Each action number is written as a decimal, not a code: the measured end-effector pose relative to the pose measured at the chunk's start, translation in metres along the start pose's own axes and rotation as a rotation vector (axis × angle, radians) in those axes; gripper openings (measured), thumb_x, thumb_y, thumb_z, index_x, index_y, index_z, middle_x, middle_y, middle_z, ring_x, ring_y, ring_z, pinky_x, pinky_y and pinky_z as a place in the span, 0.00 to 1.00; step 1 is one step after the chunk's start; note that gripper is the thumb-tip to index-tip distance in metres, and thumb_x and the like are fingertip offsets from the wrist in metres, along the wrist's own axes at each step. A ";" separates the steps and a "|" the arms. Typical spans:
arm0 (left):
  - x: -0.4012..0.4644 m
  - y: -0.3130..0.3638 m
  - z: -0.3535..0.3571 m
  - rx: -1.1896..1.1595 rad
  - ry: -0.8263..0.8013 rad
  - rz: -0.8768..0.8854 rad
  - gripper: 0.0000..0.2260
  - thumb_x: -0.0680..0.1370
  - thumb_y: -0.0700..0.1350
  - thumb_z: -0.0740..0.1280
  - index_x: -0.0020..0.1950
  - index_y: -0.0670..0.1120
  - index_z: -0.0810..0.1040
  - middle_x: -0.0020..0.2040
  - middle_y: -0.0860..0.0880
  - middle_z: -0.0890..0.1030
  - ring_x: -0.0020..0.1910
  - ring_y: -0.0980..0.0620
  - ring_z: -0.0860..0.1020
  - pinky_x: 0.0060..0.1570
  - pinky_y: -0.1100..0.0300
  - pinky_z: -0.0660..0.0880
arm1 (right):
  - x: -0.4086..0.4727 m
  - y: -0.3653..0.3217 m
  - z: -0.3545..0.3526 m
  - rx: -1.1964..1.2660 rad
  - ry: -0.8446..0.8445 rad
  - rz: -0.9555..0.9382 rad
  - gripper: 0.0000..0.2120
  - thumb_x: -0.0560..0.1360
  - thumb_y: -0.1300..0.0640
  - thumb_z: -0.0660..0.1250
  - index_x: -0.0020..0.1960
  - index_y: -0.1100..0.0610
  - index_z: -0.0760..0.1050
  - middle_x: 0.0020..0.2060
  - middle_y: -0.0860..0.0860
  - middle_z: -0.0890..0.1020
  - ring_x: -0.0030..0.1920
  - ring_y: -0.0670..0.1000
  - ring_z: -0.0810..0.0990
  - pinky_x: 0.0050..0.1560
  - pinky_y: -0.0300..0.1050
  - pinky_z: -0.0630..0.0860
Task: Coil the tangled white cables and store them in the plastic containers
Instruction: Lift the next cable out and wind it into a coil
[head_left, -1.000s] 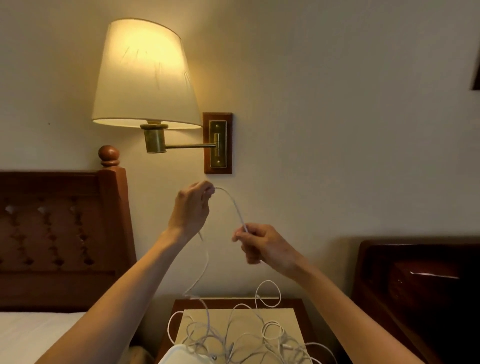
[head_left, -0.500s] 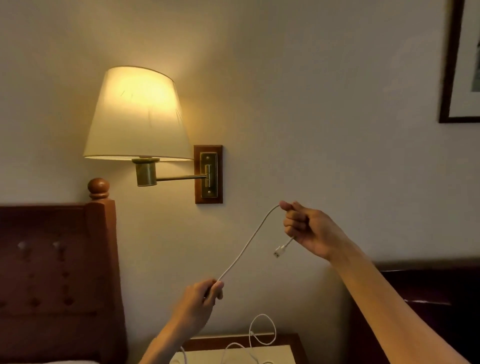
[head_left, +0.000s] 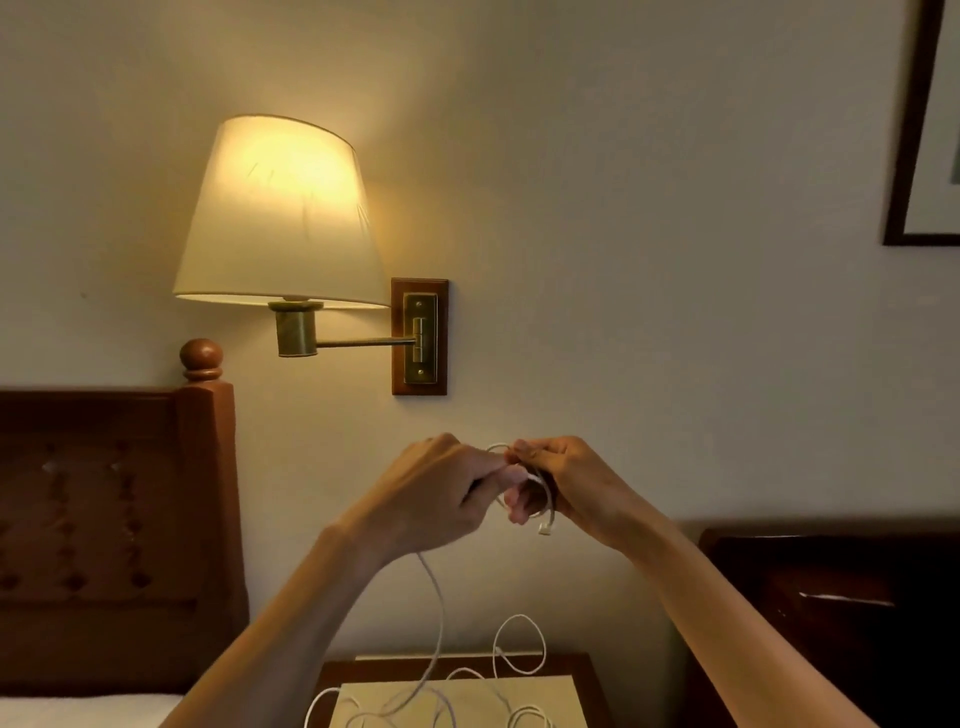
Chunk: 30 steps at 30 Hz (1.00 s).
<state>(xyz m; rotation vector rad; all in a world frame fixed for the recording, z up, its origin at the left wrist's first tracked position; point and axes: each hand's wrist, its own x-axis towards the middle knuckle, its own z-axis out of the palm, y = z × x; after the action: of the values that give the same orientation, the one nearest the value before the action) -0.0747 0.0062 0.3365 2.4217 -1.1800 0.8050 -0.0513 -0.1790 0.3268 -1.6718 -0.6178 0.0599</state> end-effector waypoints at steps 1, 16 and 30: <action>0.001 -0.004 0.000 0.006 0.057 0.018 0.16 0.82 0.55 0.57 0.39 0.51 0.76 0.26 0.60 0.69 0.27 0.55 0.74 0.27 0.68 0.66 | -0.001 0.000 0.001 0.016 -0.008 -0.006 0.20 0.84 0.55 0.53 0.45 0.62 0.79 0.33 0.58 0.82 0.31 0.54 0.81 0.37 0.44 0.79; -0.007 -0.050 0.035 -0.444 0.399 -0.217 0.16 0.80 0.53 0.60 0.35 0.47 0.74 0.28 0.54 0.69 0.28 0.54 0.65 0.30 0.57 0.63 | -0.004 0.002 0.011 0.931 -0.304 0.072 0.11 0.80 0.57 0.59 0.45 0.62 0.76 0.31 0.53 0.78 0.33 0.51 0.79 0.40 0.43 0.80; -0.093 -0.098 0.109 -0.584 0.229 -0.552 0.24 0.70 0.74 0.58 0.36 0.54 0.74 0.27 0.55 0.71 0.27 0.60 0.66 0.30 0.61 0.64 | 0.002 -0.015 -0.027 1.042 -0.093 0.130 0.12 0.79 0.63 0.57 0.38 0.58 0.73 0.23 0.46 0.58 0.23 0.45 0.51 0.19 0.37 0.57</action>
<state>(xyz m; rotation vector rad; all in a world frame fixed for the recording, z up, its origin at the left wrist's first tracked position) -0.0058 0.0661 0.1884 1.9473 -0.5116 0.4600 -0.0452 -0.2013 0.3468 -0.6925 -0.4206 0.4733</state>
